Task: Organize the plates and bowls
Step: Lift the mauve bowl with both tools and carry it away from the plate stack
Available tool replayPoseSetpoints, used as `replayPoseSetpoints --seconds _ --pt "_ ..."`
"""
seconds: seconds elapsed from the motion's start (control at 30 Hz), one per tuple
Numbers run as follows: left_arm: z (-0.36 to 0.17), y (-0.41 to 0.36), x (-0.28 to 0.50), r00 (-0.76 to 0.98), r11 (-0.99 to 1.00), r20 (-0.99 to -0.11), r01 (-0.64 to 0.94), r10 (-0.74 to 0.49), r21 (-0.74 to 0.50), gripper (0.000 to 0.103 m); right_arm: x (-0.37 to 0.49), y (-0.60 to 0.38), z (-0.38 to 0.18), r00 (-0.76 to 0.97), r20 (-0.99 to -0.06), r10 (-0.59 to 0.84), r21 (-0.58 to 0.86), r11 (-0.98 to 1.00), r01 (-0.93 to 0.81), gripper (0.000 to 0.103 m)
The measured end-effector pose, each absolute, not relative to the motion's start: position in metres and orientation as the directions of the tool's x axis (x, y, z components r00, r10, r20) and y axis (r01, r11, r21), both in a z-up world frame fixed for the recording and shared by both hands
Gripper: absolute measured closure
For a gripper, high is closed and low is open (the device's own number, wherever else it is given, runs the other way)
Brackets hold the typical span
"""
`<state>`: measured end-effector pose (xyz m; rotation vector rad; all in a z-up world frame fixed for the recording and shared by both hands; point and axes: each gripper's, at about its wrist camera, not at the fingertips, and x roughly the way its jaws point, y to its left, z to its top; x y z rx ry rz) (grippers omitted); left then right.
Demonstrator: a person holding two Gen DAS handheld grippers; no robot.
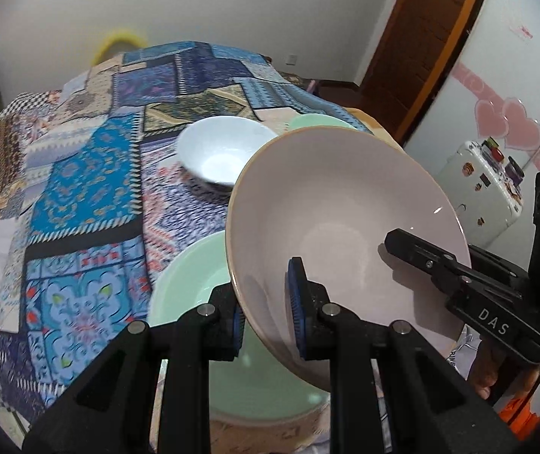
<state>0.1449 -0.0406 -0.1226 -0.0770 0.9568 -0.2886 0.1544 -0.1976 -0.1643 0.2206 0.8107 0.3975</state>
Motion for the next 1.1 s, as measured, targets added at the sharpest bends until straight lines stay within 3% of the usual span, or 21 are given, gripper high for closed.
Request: replayPoseSetpoints --seconds 1.1 --pt "-0.134 0.124 0.076 0.599 0.980 -0.792 -0.051 -0.122 -0.190 0.083 0.147 -0.048 -0.177 0.457 -0.680 0.573 0.359 0.804 -0.474 0.083"
